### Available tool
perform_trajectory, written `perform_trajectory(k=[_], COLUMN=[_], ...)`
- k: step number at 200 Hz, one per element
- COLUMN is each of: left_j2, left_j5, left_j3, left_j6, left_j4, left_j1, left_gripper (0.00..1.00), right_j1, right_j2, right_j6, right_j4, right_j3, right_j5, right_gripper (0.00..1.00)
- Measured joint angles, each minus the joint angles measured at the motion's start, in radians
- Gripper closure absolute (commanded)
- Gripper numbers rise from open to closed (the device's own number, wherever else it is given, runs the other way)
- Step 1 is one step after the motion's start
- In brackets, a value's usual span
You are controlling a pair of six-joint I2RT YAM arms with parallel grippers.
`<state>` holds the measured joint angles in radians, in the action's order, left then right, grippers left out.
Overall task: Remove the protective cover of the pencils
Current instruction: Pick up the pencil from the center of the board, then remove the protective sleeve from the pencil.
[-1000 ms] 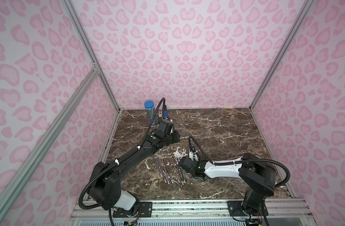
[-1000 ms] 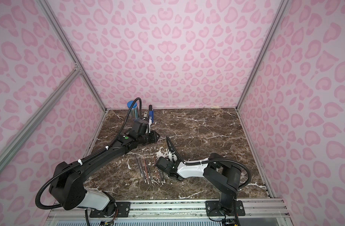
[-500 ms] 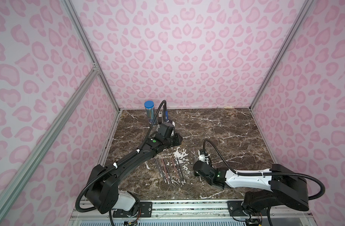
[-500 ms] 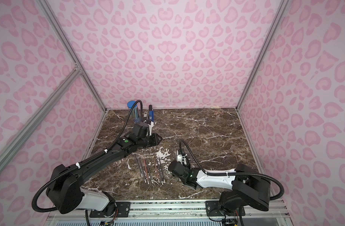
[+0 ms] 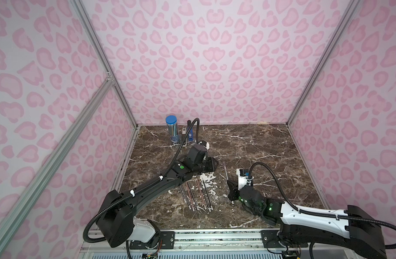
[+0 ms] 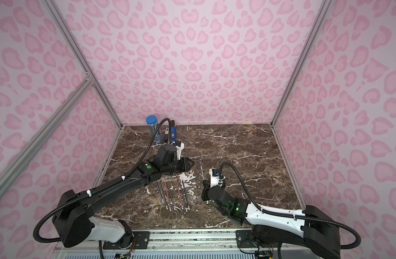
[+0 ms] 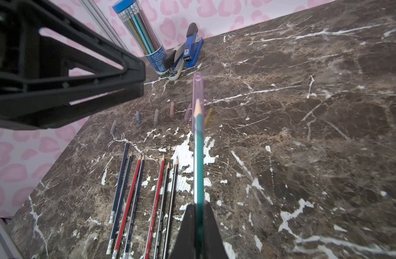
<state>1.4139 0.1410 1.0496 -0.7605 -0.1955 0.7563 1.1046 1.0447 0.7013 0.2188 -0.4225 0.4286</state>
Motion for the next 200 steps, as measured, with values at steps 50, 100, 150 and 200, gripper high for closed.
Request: perform_trajectory(k=[50, 100, 150, 200], left_j2=[0.002, 0.015, 0.020, 0.020], left_j5=[-0.018, -0.027, -0.036, -0.055], left_j3=[0.000, 0.000, 0.000, 0.002], left_j6=[-0.008, -0.018, -0.018, -0.016], left_j4=[0.032, 0.038, 0.040, 0.040], left_j1=[0.038, 0.050, 0.053, 0.053], left_gripper=[0.67, 0.67, 0.67, 0.72], right_j1=[-0.006, -0.007, -0.007, -0.007], right_j2=[-0.005, 0.021, 0.046, 0.051], right_j6=[-0.017, -0.031, -0.037, -0.038], right_j4=[0.001, 0.008, 0.027, 0.030], right_j3=[-0.020, -0.052, -0.080, -0.084], right_j5=[-0.002, -0.012, -0.047, -0.070], right_gripper=[0.93, 0.94, 0.95, 0.95])
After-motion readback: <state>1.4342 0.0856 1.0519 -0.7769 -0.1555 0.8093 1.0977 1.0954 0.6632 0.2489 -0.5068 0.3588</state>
